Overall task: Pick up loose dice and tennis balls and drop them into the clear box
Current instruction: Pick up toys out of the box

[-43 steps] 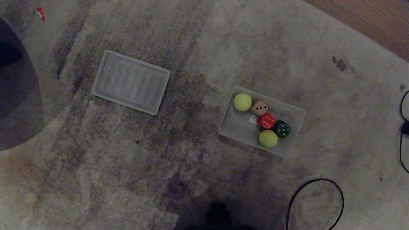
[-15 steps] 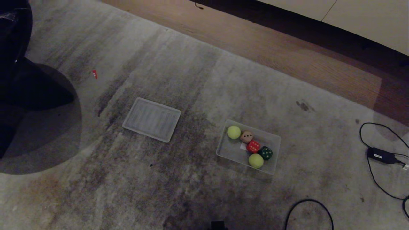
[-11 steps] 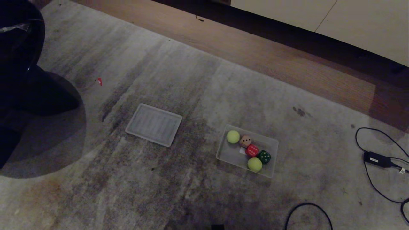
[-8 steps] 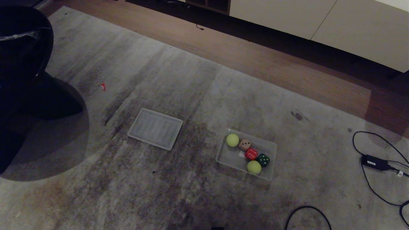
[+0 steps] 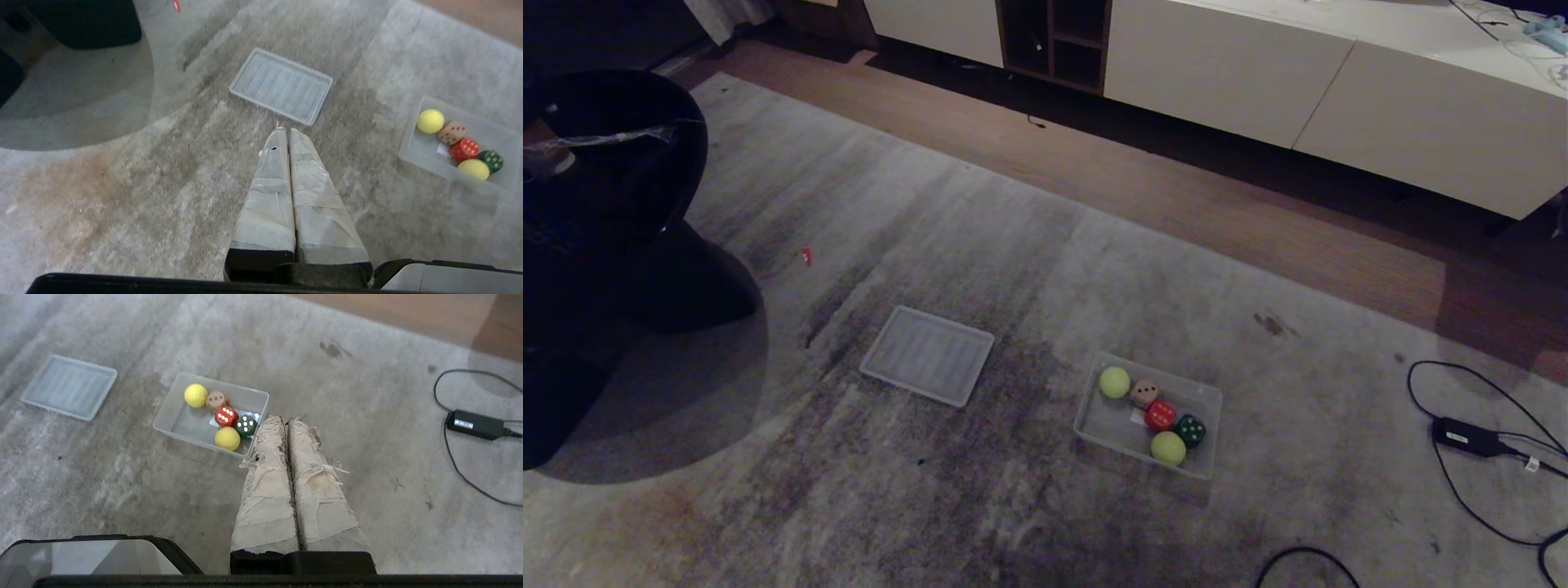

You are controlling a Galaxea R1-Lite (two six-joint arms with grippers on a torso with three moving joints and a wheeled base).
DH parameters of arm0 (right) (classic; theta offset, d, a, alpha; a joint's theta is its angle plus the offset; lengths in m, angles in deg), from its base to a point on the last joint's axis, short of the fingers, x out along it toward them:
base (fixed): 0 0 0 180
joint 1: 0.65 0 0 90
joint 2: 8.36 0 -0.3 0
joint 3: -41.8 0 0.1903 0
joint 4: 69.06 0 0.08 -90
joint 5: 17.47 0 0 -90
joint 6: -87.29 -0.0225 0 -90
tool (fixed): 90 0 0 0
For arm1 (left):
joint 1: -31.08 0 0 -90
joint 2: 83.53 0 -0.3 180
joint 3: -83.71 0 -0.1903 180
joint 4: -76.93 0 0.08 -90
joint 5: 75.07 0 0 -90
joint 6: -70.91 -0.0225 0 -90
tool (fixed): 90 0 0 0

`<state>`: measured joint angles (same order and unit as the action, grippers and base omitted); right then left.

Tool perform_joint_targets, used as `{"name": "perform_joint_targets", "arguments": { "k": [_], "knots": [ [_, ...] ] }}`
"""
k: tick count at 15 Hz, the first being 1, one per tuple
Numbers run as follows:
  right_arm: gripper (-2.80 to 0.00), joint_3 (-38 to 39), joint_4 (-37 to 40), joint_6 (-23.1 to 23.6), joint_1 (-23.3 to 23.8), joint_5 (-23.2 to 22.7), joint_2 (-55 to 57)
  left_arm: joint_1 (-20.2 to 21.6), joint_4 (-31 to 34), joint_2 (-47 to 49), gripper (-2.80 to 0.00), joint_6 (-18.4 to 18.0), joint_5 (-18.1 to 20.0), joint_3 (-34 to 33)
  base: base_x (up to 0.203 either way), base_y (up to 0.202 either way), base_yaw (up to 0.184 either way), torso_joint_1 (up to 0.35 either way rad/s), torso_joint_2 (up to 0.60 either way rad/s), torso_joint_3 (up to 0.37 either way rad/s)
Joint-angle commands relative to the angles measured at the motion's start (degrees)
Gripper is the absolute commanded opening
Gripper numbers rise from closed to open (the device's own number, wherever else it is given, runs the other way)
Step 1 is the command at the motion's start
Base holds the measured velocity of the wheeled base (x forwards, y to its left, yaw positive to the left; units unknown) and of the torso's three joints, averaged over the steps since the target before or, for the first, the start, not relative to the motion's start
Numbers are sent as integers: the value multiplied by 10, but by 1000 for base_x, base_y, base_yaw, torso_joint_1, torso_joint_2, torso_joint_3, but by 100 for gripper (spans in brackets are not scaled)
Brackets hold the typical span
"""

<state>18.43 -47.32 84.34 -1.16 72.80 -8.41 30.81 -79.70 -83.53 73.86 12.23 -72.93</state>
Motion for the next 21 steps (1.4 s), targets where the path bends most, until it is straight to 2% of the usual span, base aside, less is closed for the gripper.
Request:
{"name": "perform_joint_targets", "arguments": {
  "k": [1, 21],
  "knots": [
    [-280, 6, 0, 0, 0, 0, 1, 0, 0, 1, -280, 0, 0, -1, 0, 0, 0, 2, 12, 199],
    [-280, 6, 0, 1, 0, 0, 1, 0, 0, 1, -280, 1, 0, -1, 0, 0, 0, 2, 1, 203]
  ]
}}
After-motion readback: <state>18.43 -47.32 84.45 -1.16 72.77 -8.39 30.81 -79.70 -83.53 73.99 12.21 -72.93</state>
